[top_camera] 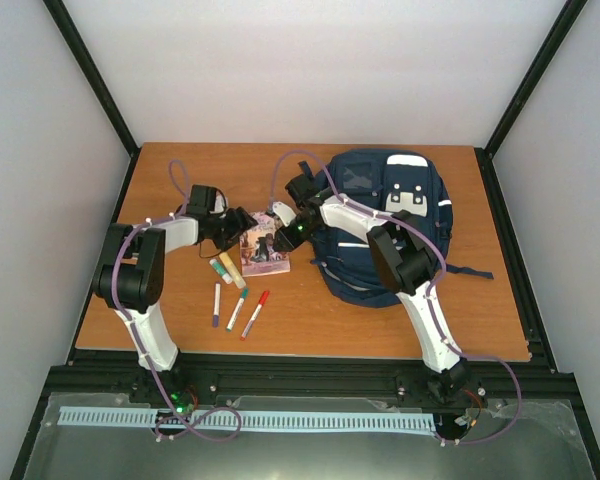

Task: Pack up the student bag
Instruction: Pick up the book from the center of the board.

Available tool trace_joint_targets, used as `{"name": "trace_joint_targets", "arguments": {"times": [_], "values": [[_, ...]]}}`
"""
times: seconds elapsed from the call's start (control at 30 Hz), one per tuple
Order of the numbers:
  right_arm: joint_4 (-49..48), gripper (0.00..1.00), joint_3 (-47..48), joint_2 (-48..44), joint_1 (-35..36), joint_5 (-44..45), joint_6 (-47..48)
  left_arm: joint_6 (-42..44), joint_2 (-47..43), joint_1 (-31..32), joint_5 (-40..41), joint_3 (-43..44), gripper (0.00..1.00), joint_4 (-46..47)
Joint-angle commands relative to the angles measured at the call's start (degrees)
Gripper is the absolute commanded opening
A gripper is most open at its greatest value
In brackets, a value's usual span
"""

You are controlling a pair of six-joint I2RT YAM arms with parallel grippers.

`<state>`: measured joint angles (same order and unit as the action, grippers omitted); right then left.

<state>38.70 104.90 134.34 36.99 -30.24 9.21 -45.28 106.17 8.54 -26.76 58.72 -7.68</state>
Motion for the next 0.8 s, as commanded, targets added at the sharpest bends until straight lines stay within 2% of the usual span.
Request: {"name": "trace_joint_targets", "arguments": {"times": [0.0,0.33,0.77], "values": [[3.74,0.25,-1.92,6.41,0.69,2.87,0.54,-1.60,1.78,3.13,-6.96,-2.49,0.73,0.72],[3.84,0.27,-1.51,6.11,0.63,3.11,0.52,-0.81,-6.51,3.32,-7.19,-5.07,0.56,-0.83],[4.11,0.29,-1.63,4.23,0.62,2.73,0.44,-2.60,-9.00,3.42,-8.40,-6.75,0.28,2.76]]}}
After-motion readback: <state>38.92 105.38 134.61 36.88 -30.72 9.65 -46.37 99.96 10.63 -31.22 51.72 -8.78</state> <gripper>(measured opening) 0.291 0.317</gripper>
